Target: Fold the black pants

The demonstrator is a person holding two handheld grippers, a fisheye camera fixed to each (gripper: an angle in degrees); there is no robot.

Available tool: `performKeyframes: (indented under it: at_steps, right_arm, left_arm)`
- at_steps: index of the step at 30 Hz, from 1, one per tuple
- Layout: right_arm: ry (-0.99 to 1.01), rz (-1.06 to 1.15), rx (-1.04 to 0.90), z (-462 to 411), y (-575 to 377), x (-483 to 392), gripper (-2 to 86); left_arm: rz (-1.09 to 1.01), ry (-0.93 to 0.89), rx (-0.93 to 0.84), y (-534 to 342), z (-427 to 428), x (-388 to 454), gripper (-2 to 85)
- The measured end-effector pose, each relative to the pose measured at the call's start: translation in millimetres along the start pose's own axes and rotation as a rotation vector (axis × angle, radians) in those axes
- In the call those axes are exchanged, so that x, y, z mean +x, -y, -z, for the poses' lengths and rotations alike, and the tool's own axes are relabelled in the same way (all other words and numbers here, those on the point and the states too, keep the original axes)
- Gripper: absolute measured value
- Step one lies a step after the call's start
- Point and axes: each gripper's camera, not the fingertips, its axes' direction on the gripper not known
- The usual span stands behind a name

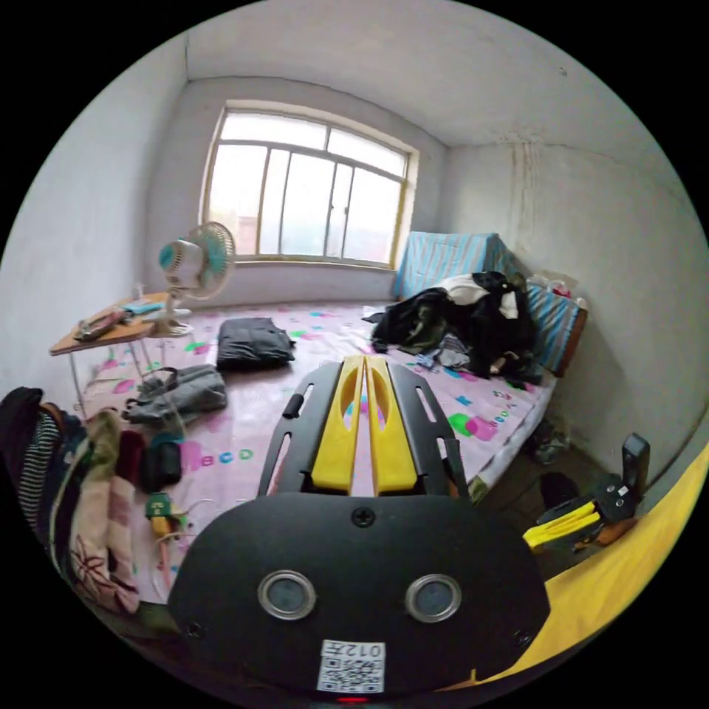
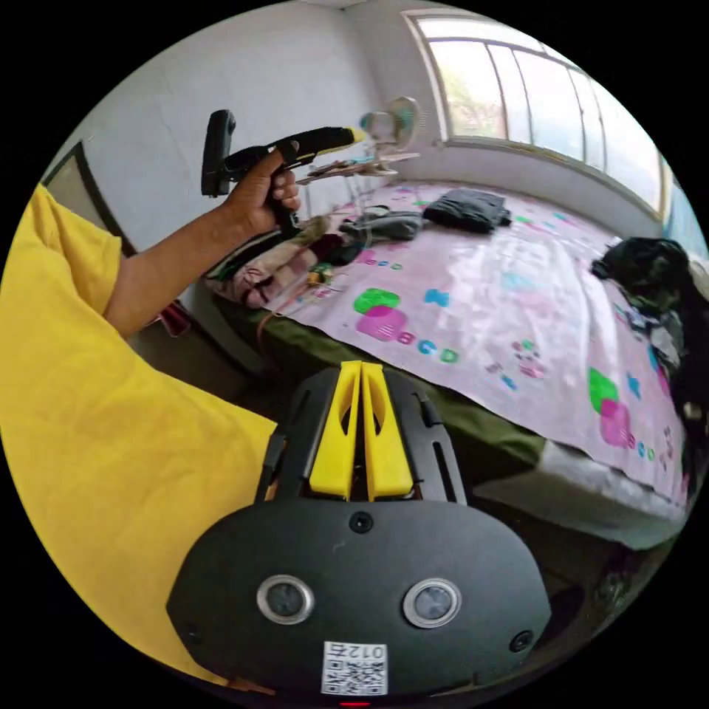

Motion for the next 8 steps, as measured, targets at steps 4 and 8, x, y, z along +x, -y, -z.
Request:
performKeyframes:
  at_steps: [4,8]
  right_arm:
    - [-0.269,-0.052,0.044,64,-65,57,0.2]
    - [-0.636,-0.170,0.126,115,-119,125,0.0]
  left_arm:
    - [-0.045,-0.185,-0.088,61,-127,110,0.3]
    - [-0.075,-0.341,-0.198,125,-279,217,0.3]
